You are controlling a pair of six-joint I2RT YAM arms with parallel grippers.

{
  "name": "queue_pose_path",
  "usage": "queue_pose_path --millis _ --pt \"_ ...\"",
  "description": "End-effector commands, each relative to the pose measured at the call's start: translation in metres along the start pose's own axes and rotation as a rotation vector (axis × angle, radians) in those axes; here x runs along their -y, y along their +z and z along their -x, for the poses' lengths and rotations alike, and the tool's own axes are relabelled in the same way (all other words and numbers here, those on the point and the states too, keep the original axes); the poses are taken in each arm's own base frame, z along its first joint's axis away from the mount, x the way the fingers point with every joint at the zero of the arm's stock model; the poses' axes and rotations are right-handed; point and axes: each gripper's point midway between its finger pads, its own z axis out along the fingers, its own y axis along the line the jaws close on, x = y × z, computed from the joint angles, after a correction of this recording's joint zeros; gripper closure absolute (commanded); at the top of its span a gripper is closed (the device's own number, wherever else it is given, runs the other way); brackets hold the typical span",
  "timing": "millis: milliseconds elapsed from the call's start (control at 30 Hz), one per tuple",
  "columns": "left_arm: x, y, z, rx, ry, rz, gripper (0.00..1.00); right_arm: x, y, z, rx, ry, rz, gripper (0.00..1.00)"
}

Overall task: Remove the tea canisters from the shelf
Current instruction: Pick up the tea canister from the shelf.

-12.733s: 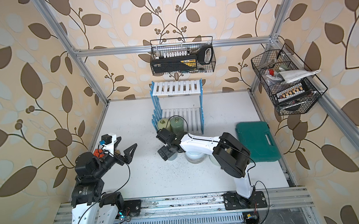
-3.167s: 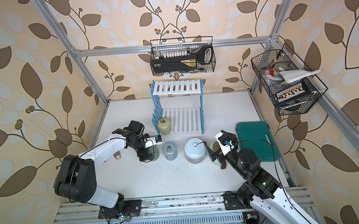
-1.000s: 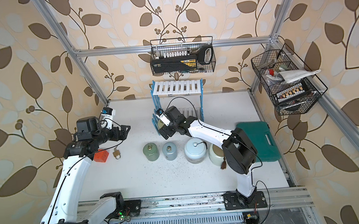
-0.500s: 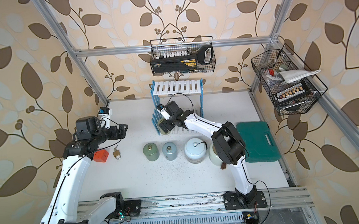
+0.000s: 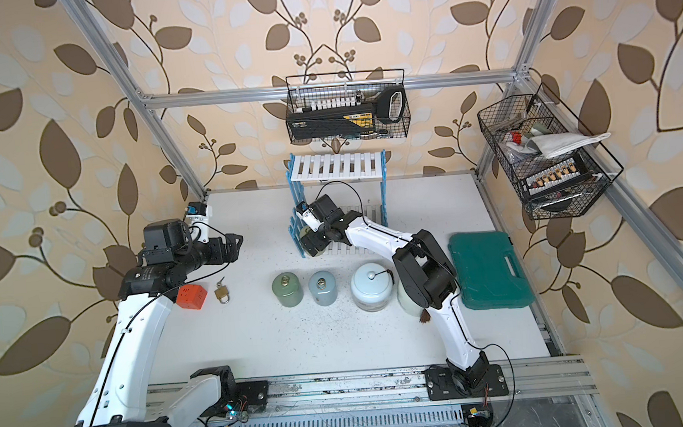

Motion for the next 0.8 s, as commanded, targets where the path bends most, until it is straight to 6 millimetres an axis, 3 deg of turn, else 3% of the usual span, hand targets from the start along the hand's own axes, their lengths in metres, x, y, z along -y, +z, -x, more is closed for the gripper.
queue_pose_path --millis 0,233,400,533,667,767 --pt "-0.004 -0.008 0.016 0.047 -0.006 0.024 0.01 -0.004 0.010 0.005 0.008 0.001 0.027 0.07" --pt "-0.006 -0.011 0.018 0.052 -0.007 0.039 0.01 -0.007 0.015 0.006 0.011 -0.004 0.043 0.22" --pt "-0.002 -0.012 0.017 0.053 -0.011 0.018 0.01 -0.003 0.006 0.008 0.017 0.002 0.022 0.46" --pt "-0.010 -0.010 0.017 0.061 -0.005 0.060 0.01 -0.002 -0.009 0.012 0.033 -0.005 0.015 0.66" --pt "0.000 -0.011 0.016 0.057 -0.020 0.006 0.01 -0.005 -0.028 0.013 0.050 0.012 0.020 0.73" --pt "-0.004 -0.009 0.014 0.058 -0.021 0.024 0.01 -0.006 -0.041 0.017 0.066 0.007 0.011 0.74"
